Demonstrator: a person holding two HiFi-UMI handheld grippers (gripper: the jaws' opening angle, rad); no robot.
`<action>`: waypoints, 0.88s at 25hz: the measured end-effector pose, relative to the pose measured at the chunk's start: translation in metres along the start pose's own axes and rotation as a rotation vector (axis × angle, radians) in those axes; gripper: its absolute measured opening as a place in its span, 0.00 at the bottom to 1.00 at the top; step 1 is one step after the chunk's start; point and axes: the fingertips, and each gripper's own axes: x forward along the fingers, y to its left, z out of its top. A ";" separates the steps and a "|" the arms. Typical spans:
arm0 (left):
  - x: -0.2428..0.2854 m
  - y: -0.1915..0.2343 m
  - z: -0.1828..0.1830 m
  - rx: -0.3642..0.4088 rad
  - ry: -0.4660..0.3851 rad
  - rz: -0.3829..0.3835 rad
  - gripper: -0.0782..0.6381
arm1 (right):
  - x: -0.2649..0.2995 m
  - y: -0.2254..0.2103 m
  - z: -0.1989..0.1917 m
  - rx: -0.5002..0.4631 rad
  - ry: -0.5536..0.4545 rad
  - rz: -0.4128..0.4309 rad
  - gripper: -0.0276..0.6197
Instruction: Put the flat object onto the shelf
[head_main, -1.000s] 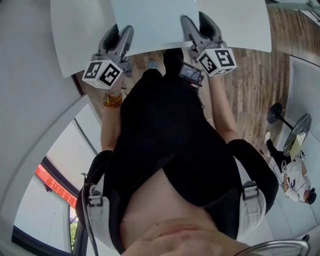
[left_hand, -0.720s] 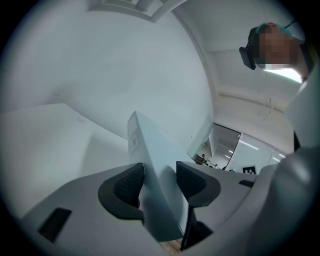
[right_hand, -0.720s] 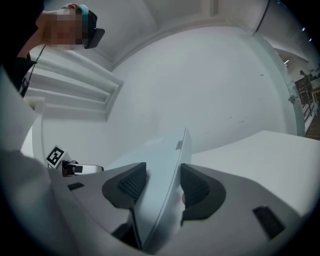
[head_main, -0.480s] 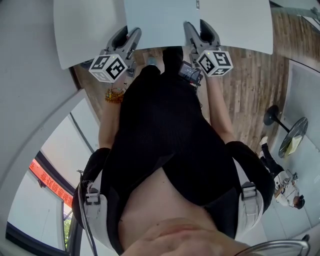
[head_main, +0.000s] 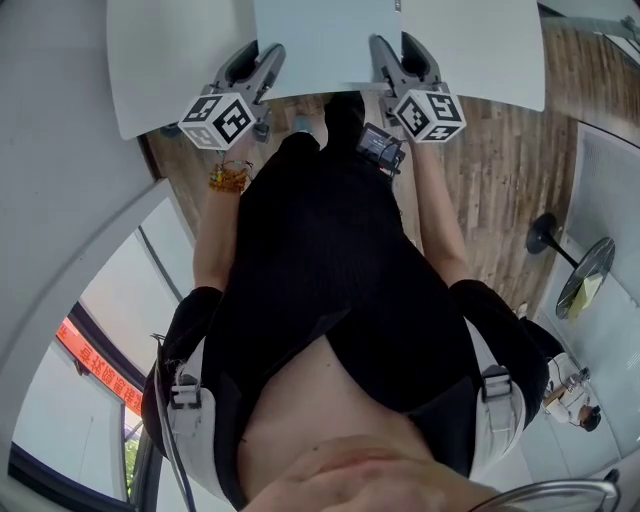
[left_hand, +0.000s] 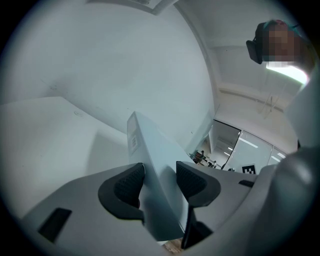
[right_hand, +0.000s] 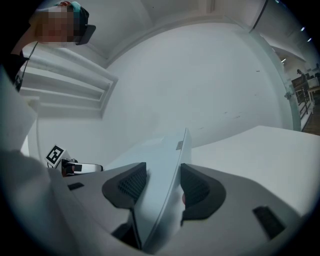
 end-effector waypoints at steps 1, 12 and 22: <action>0.003 0.002 0.001 0.005 0.000 0.001 0.41 | 0.003 -0.002 0.000 0.000 -0.001 -0.001 0.37; 0.054 0.041 -0.006 -0.038 0.066 0.043 0.41 | 0.053 -0.042 -0.016 0.030 0.064 -0.016 0.37; 0.071 0.069 -0.030 -0.114 0.139 0.067 0.41 | 0.075 -0.061 -0.052 0.067 0.173 -0.034 0.37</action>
